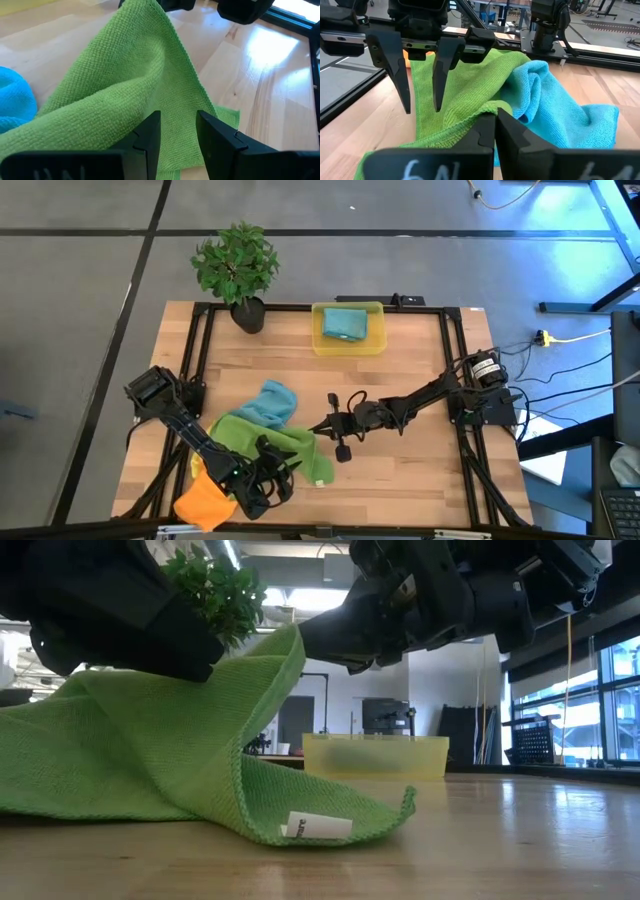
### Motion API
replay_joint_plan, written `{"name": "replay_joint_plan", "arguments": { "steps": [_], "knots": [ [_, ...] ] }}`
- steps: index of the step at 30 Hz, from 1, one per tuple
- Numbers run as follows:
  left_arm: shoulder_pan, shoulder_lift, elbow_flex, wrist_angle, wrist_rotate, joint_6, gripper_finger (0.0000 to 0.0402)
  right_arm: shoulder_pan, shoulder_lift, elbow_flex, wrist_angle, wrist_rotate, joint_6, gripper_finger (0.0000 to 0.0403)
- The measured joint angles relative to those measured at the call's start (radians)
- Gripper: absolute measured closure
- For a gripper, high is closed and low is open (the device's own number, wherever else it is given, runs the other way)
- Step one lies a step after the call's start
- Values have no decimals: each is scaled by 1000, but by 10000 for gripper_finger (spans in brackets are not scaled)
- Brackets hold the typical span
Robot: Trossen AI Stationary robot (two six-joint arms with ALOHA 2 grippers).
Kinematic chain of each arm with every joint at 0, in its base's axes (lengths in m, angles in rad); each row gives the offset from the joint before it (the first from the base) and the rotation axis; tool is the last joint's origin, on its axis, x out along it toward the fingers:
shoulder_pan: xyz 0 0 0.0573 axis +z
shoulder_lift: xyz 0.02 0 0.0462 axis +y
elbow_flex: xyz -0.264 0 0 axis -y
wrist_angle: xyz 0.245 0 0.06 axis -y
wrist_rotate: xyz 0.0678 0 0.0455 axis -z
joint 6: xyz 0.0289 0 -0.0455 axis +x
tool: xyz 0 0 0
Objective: Fold microfiber towels
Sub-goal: Fold the green microfiber towel
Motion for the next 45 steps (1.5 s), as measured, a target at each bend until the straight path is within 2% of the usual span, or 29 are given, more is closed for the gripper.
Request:
{"name": "replay_joint_plan", "arguments": {
  "steps": [13,18,20,24,27,31,34,40,45],
  "knots": [
    [6,0,0,-3,12,-7,286,0,0,0,-12,0,-5,397],
    [16,0,0,0,17,-2,286,0,0,0,-12,0,-38,397],
    [26,-6,0,-3,51,38,286,0,0,0,-11,0,-80,397],
    [72,-101,13,-18,223,172,286,0,-32,1,-1,-1,-181,397],
    [104,-178,13,-17,233,244,286,0,-64,2,-1,-1,-224,397],
    [143,-265,13,-21,226,397,286,3,-112,1,-4,0,-375,397],
    [196,-339,12,-38,305,475,286,3,-147,2,-5,2,-466,397],
    [296,-465,12,-43,399,563,286,3,-218,1,-40,34,-528,397],
    [360,-491,11,-49,452,626,285,10,-239,1,-56,37,-525,397]
  ]
}}
